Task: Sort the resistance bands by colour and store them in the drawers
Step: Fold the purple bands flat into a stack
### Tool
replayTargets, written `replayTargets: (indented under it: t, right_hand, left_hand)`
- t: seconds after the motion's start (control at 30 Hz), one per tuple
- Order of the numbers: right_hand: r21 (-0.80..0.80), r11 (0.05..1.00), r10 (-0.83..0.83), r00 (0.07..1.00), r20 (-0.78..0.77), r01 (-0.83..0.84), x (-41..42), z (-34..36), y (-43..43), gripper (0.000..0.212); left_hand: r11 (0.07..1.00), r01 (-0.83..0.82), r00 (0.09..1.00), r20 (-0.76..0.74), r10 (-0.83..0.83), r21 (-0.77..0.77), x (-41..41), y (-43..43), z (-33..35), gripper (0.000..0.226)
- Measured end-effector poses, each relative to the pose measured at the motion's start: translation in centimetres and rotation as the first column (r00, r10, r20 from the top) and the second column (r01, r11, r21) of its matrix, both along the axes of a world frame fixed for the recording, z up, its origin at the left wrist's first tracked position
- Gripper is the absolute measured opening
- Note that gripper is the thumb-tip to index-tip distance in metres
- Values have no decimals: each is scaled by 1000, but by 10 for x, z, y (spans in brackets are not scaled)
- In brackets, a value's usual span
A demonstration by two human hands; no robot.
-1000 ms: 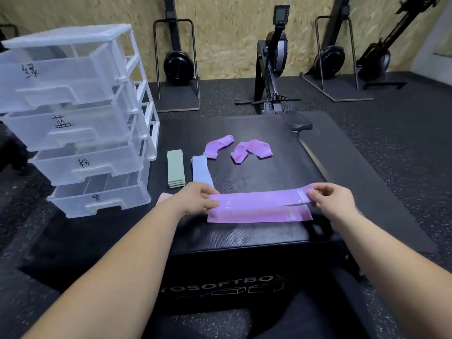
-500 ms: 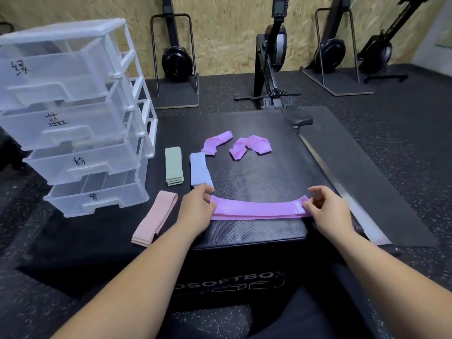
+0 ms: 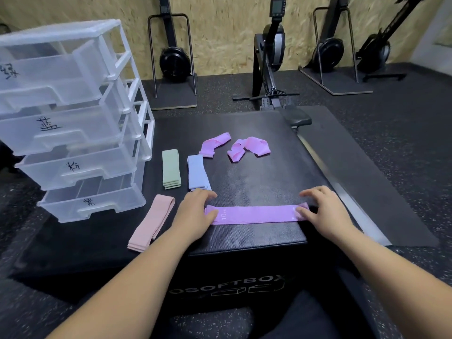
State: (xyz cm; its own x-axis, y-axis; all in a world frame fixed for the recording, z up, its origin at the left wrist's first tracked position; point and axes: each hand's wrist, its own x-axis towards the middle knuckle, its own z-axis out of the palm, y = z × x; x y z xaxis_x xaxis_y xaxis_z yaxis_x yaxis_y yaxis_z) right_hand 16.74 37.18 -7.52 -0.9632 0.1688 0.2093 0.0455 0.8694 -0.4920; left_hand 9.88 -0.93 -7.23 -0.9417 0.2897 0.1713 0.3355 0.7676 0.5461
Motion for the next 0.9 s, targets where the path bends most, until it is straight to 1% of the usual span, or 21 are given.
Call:
replayTargets:
  t: [0.1,0.17,0.27,0.33,0.47,0.6,0.77,0.9]
  right_hand:
    - [64,966,242,961,136,-252,-7,10,17,56]
    - [121,940,291,933,212,-320,-9,16,21,56]
    - [150,938,278,937,211,-312,-9,21,20,46]
    - [159,931,295,934,202,-329,-9,23,18,43]
    - [161,920,314,917,245,-358,-9,25,18,47]
    - [175,906,340,908,246,-387,-9,28,18,39]
    - [191,905,329,909,257,-381,-18,31,19,46]
    - [176,915,314,915,252,-362,-38,39,11,40]
  left_hand:
    - [962,222,973,94,-209,-161,-5,-9,10,73]
    - [937,277,959,130,-254,-215,-7,-12,12,76]
    - [937,282,959,90,-269,-205,-9,-11,11,69]
    - [940,284,959,75,-274,-190,-9,-11,11,68]
    - [945,274,961,84,-262,-177,-7,-11,12,69]
    - [945,273,961,103,-258,-183,-9,-12,13,66]
    - [941,283,957,117,-265,-184,-18,-8,17,69]
    - [956,247,966,117,-231,-157,-31,7,26,66]
